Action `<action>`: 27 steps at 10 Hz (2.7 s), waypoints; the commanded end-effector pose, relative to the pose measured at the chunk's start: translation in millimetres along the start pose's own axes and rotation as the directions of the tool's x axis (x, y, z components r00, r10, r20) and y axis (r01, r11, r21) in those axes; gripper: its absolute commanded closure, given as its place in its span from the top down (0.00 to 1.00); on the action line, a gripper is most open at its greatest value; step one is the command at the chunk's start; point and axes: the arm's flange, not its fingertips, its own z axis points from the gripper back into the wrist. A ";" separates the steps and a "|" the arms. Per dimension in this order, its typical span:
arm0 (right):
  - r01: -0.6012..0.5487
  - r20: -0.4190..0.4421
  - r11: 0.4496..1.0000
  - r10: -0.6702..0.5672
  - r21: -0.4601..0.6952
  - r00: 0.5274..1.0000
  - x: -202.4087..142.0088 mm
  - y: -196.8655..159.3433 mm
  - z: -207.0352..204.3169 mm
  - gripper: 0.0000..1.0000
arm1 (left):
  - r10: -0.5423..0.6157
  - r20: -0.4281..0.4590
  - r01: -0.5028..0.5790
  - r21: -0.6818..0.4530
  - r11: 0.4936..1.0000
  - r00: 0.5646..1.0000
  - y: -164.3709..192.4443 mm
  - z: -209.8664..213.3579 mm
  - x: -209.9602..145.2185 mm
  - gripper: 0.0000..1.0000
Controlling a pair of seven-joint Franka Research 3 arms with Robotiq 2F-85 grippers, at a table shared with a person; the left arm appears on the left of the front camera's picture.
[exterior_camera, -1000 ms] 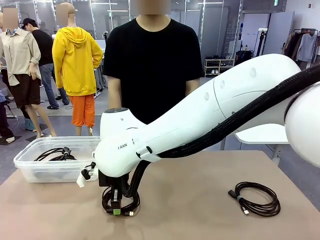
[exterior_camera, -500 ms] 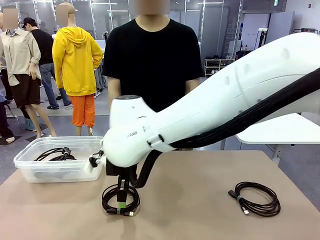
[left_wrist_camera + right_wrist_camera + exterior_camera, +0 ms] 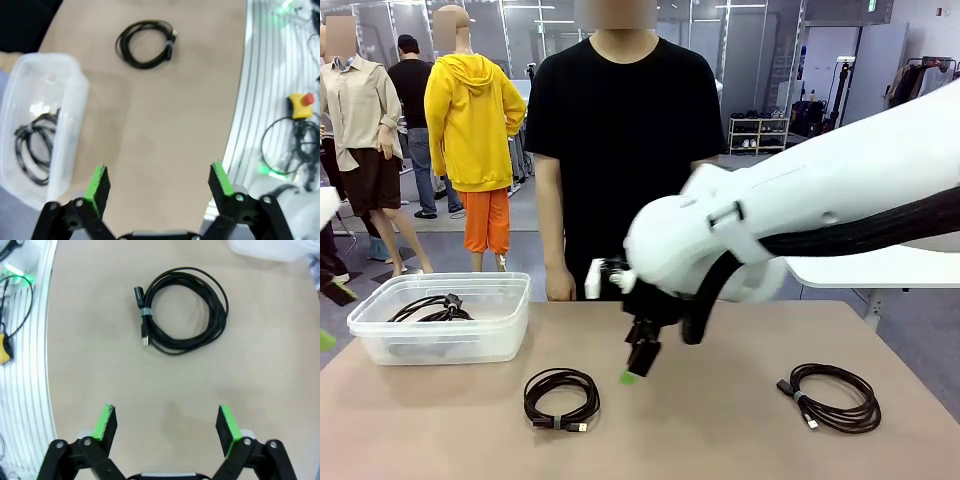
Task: Organize and store the cables.
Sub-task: Place the USB Extension Cable into the Organizing box.
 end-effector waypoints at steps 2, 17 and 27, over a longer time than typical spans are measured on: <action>0.027 0.177 0.999 -0.021 -0.032 0.984 -104.4 29.8 44.1 1.00 | -0.045 -0.059 0.042 -0.044 0.998 0.997 -8.0 -60.0 68.0 1.00; 0.460 0.660 0.862 -0.220 -0.213 0.718 -397.3 132.4 100.4 1.00 | -0.160 -0.222 0.077 -0.339 0.938 0.962 5.8 -241.9 165.0 1.00; 0.436 0.624 0.875 -0.223 -0.210 0.749 -411.5 16.7 160.5 1.00 | -0.093 -0.277 0.056 -0.136 0.989 0.957 -0.7 -295.0 173.2 1.00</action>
